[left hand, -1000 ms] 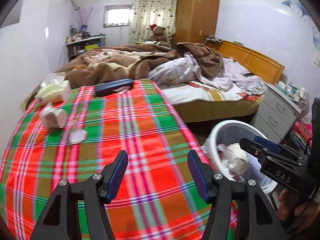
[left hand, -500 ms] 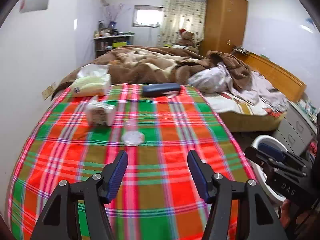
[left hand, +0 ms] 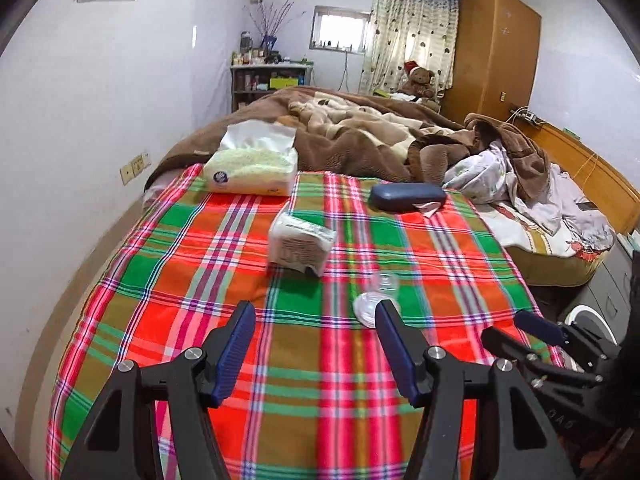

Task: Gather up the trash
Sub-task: 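Grasp the white barcode yogurt cup with the left tool while the right tool grasps the clear plastic cup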

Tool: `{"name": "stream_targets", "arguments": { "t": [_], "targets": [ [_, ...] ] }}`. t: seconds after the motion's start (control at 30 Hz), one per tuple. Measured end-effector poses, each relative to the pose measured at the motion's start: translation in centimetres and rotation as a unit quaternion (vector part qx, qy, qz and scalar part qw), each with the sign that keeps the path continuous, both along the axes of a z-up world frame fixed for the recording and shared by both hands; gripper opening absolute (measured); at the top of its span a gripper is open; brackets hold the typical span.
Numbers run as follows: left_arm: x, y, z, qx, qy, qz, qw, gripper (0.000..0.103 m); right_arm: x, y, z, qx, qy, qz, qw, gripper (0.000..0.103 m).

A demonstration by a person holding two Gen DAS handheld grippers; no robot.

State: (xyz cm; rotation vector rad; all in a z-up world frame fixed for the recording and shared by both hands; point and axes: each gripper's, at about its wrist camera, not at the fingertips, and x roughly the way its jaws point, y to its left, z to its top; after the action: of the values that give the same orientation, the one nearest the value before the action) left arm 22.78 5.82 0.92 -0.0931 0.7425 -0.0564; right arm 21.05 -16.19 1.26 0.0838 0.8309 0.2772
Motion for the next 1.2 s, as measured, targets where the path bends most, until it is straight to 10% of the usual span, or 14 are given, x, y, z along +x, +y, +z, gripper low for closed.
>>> {"name": "stream_targets", "arguments": {
  "t": [0.7, 0.8, 1.2],
  "targets": [
    [10.1, 3.4, -2.3, -0.048, 0.048, -0.002, 0.9977, 0.069, 6.3, 5.1, -3.1, -0.011, 0.042, 0.051, 0.998, 0.059],
    [11.5, 3.1, -2.5, -0.071, 0.053, -0.009, 0.996, 0.07, 6.4, 4.7, -3.2, 0.002, 0.048, 0.054, 0.997, 0.044],
    [15.7, 1.6, -5.3, -0.081, 0.092, 0.025, 0.9921, 0.071, 6.8, 3.0, -2.9, -0.012, 0.038, 0.039, 0.998, 0.034]
  ]
}}
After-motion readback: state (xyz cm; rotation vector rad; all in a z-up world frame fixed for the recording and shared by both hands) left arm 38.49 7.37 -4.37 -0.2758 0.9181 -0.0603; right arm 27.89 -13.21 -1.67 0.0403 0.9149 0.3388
